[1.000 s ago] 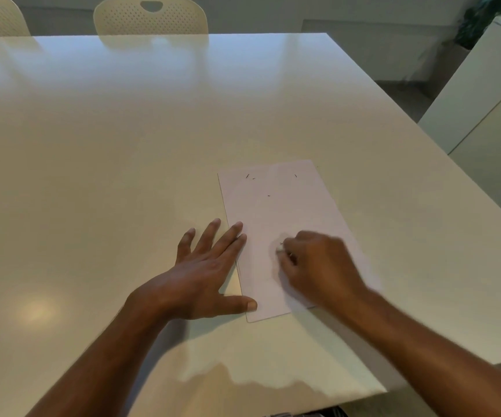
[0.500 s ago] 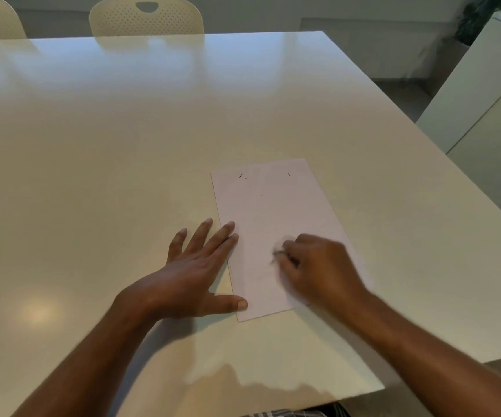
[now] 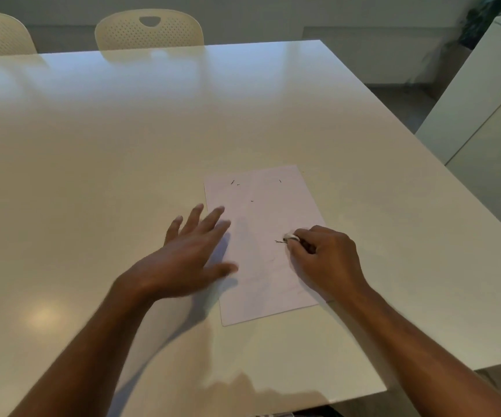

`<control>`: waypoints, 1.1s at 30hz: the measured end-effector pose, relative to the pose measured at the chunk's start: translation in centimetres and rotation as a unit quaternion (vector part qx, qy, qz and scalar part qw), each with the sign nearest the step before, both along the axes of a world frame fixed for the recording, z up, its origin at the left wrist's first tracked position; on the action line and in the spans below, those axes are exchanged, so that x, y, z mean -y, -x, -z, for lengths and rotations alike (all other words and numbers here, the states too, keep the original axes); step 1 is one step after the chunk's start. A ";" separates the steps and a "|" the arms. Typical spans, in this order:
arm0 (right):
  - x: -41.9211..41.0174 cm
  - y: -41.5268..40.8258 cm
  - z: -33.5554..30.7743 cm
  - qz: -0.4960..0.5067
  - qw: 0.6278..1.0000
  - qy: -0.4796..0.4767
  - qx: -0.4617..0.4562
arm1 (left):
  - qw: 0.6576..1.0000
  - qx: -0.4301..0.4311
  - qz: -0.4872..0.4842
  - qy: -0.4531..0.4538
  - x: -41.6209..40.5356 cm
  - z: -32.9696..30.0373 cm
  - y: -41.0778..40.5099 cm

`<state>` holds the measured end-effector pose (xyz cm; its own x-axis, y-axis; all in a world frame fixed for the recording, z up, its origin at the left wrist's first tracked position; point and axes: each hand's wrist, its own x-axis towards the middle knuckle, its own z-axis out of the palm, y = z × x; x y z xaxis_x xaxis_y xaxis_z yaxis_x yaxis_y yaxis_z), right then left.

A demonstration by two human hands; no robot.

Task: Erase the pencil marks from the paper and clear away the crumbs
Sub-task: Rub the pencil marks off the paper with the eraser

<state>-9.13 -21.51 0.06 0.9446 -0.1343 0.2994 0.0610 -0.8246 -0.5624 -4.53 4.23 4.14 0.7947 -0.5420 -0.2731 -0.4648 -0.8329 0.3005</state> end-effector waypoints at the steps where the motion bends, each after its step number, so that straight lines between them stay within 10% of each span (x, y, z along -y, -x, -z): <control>1: 0.1 0.0 -0.1 0.004 1.000 -0.005 -0.002 | 0.997 0.041 -0.026 0.054 1.2 0.4 -0.6; 5: 0.6 -0.3 -0.4 0.025 0.994 -0.102 -0.038 | 0.974 0.122 -0.114 0.155 5.2 3.0 -2.6; 12: 1.4 -0.8 -1.3 0.040 0.979 -0.194 -0.058 | 0.972 0.197 -0.112 0.055 5.9 6.1 -2.5; 23: 2.6 -3.3 -4.3 0.054 0.865 -0.445 -0.225 | 0.951 0.273 -0.067 0.128 6.2 5.4 -2.7; 33: 1.8 -4.5 -5.6 -0.014 0.865 -0.447 -0.228 | 0.884 0.007 -0.120 0.452 10.8 1.5 -3.7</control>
<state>-4.59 -23.26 5.68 0.9442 -0.0945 -0.3156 -0.3211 -0.0497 -0.9457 -0.87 -6.54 2.62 0.9164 -0.3485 0.1970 -0.3168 -0.3305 0.8891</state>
